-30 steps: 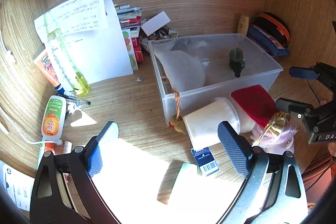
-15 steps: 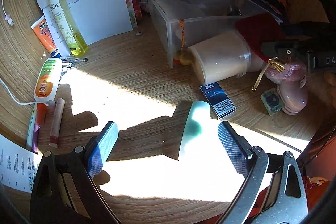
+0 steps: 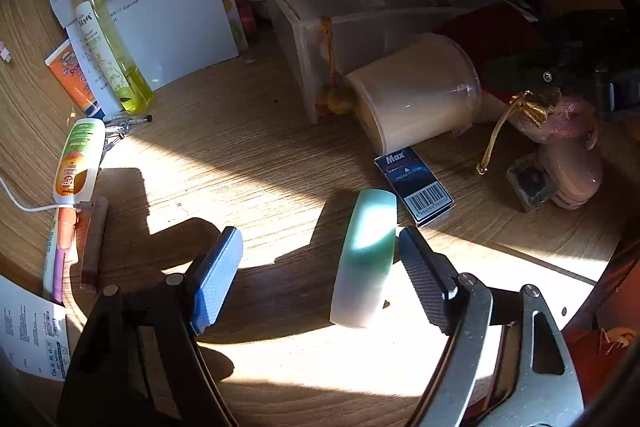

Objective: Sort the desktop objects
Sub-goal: 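Grasp the mint-green tube with left tool while right tool grasps red velvet pouch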

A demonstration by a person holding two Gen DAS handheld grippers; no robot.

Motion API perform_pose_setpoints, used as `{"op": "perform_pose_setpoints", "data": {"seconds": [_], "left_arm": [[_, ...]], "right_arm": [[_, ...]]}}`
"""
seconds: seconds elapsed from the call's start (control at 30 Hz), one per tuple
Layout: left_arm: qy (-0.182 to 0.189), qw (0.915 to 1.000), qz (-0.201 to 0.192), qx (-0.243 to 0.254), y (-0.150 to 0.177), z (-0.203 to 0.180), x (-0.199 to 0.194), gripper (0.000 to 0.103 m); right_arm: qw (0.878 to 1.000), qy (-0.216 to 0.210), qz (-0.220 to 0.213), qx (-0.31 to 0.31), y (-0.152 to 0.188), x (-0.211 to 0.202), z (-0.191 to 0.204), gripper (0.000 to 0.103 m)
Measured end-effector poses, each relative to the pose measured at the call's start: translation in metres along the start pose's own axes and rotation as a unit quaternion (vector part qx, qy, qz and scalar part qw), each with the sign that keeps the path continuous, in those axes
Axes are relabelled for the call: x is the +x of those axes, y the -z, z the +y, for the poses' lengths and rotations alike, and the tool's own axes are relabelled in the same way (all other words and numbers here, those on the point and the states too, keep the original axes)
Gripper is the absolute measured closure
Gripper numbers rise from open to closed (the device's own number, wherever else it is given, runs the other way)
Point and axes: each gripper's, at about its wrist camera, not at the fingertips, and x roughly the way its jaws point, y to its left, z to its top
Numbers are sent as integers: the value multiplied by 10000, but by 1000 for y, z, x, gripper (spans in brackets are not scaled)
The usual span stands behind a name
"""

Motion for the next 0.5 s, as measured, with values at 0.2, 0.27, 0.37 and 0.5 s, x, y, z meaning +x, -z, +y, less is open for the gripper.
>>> {"op": "perform_pose_setpoints", "data": {"seconds": [0.2, 0.27, 0.37, 0.5], "left_arm": [[21, 9999, -119, 41, 1, -1, -2, 38], [81, 9998, -154, 42, 1, -2, -3, 49], [163, 9997, -179, -20, 0, -1, -2, 59], [214, 9994, -206, -149, 0, 2, -1, 77]], "right_arm": [[9999, 0, -64, -95, 0, 1, 4, 30], [9998, -26, -89, -166, 1, -1, 7, 38], [9993, 73, -158, -321, 3, -6, 15, 50], [9983, 242, -271, -451, 5, -14, 21, 64]]}}
